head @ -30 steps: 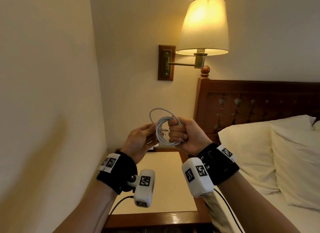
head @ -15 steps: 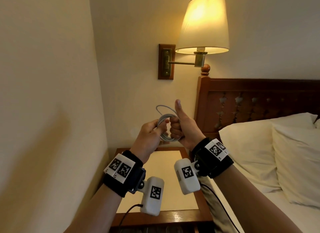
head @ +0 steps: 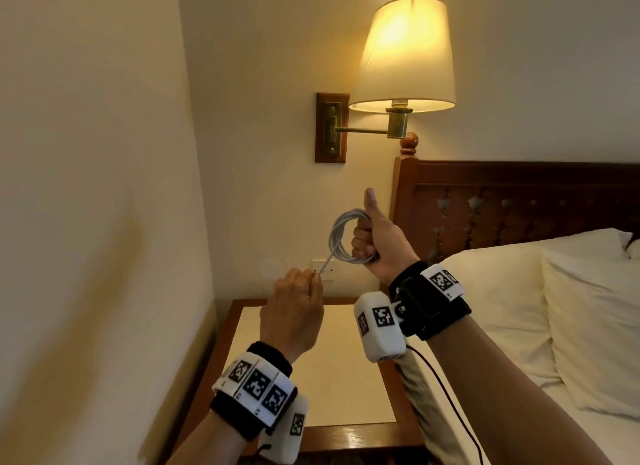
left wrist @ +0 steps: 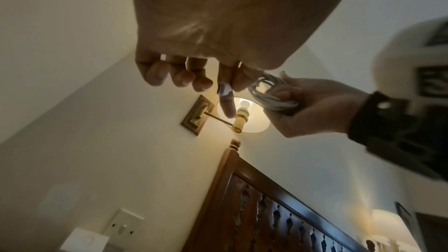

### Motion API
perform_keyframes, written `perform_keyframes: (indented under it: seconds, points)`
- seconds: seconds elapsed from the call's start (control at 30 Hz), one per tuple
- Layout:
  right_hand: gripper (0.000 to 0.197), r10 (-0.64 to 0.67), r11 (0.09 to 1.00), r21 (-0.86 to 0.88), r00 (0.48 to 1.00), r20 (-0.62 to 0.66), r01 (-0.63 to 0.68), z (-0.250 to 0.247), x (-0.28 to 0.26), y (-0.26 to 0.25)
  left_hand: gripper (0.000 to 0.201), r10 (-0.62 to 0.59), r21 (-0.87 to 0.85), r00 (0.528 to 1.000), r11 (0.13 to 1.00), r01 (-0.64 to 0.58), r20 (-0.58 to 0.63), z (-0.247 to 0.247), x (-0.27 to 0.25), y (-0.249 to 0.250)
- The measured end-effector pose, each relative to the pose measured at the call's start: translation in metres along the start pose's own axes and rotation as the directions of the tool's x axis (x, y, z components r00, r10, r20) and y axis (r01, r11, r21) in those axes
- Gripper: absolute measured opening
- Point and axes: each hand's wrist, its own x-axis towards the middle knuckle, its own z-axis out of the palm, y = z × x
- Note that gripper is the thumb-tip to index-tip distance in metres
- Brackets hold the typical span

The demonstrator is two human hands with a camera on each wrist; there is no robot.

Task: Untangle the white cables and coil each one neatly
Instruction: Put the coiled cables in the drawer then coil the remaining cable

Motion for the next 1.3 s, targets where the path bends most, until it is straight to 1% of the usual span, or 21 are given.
perform_keyframes:
  seconds: [0.07,0.1,0.17,0.2,0.3,0.4,0.5,0.63,0.7,0.73,0.77,0.83,0.9,0.97,1.07,1.1,1.13,1.17,1.23,1.27,1.3]
  points:
    - [0.05,0.019,1.0,0.024,0.999,0.029,-0.019,0.0,-0.002,0.006,0.026,0.035,0.027,0.999,0.999,-0.036,0.027,0.002,0.009,-0.012]
    - [0.049,0.034,0.998,0.059,0.999,0.033,-0.036,0.0,-0.003,0.008,0.028,0.037,-0.022,0.999,0.999,-0.036,0.014,0.002,0.013,-0.015]
    - [0.046,0.057,0.988,0.145,0.998,0.039,-0.062,0.002,-0.005,0.01,0.026,-0.024,-0.249,0.999,0.968,0.013,-0.038,0.0,0.018,-0.017]
    - [0.045,0.061,0.982,0.174,0.997,0.045,-0.067,0.003,-0.006,0.01,0.024,-0.068,-0.377,0.996,0.925,0.044,-0.052,0.0,0.02,-0.018]
    - [0.046,0.077,0.978,0.19,0.996,0.051,-0.086,0.006,-0.006,0.013,0.014,-0.172,-0.672,0.985,0.725,0.148,0.031,0.003,0.019,-0.016]
    - [0.047,0.081,0.985,0.153,0.997,0.018,-0.083,0.01,-0.006,0.014,0.01,-0.242,-0.841,0.962,0.489,0.231,0.124,0.005,0.018,-0.007]
    - [0.047,0.051,0.998,0.05,0.994,-0.101,-0.046,0.014,-0.005,0.02,0.013,-0.265,-0.929,0.949,0.277,0.245,0.171,0.009,0.022,0.002]
    - [0.052,0.058,0.998,0.024,0.991,-0.124,-0.055,0.019,-0.004,0.033,0.017,-0.254,-0.969,0.935,-0.034,0.246,0.246,0.01,0.027,0.014]
    - [0.05,0.067,0.998,0.005,0.985,-0.161,-0.067,0.021,-0.005,0.034,0.019,-0.21,-0.952,0.932,-0.144,0.271,0.297,0.008,0.026,0.017]
    - [0.05,0.075,0.997,-0.015,0.981,-0.18,-0.079,0.021,-0.005,0.034,0.019,-0.184,-0.945,0.933,-0.169,0.28,0.309,0.007,0.026,0.017]
    - [0.049,0.083,0.995,-0.033,0.977,-0.197,-0.091,0.02,-0.005,0.035,0.02,-0.157,-0.94,0.934,-0.172,0.295,0.322,0.005,0.025,0.018]
    - [0.048,0.068,0.996,-0.044,0.97,-0.235,-0.08,0.019,-0.004,0.036,0.022,-0.104,-0.922,0.92,-0.123,0.366,0.379,0.002,0.022,0.018]
    - [0.048,0.048,0.994,-0.08,0.963,-0.265,-0.072,0.018,-0.002,0.037,0.02,-0.064,-0.884,0.883,-0.088,0.459,0.464,0.002,0.02,0.016]
    - [0.048,0.026,0.989,-0.136,0.963,-0.268,-0.064,0.02,-0.004,0.037,0.019,-0.038,-0.859,0.861,-0.114,0.5,0.506,0.002,0.016,0.013]
    - [0.052,-0.057,0.977,-0.214,0.963,-0.264,-0.001,0.022,-0.008,0.031,0.033,0.054,-0.814,0.842,-0.229,0.534,0.537,-0.003,0.014,0.009]
    - [0.053,-0.088,0.966,-0.259,0.965,-0.247,0.021,0.021,-0.008,0.03,0.035,0.081,-0.8,0.833,-0.239,0.55,0.548,-0.007,0.014,0.007]
    - [0.054,-0.101,0.953,-0.302,0.971,-0.216,0.032,0.019,-0.008,0.03,0.034,0.074,-0.814,0.833,-0.182,0.551,0.548,-0.011,0.016,0.007]
    - [0.055,-0.101,0.944,-0.328,0.978,-0.18,0.037,0.018,-0.01,0.03,0.03,0.026,-0.855,0.855,-0.027,0.518,0.518,-0.015,0.018,0.007]
    - [0.059,-0.082,0.934,-0.353,0.994,-0.076,0.05,0.012,-0.012,0.029,0.02,-0.095,-0.826,0.913,0.399,0.399,0.396,-0.025,0.021,0.013]
    - [0.063,-0.063,0.924,-0.378,0.998,-0.009,0.055,0.01,-0.015,0.027,0.018,-0.14,-0.781,0.936,0.519,0.348,0.324,-0.03,0.025,0.014]
    - [0.07,-0.037,0.904,-0.423,0.998,0.058,0.059,0.007,-0.019,0.024,0.018,-0.148,-0.753,0.947,0.577,0.318,0.286,-0.034,0.028,0.013]
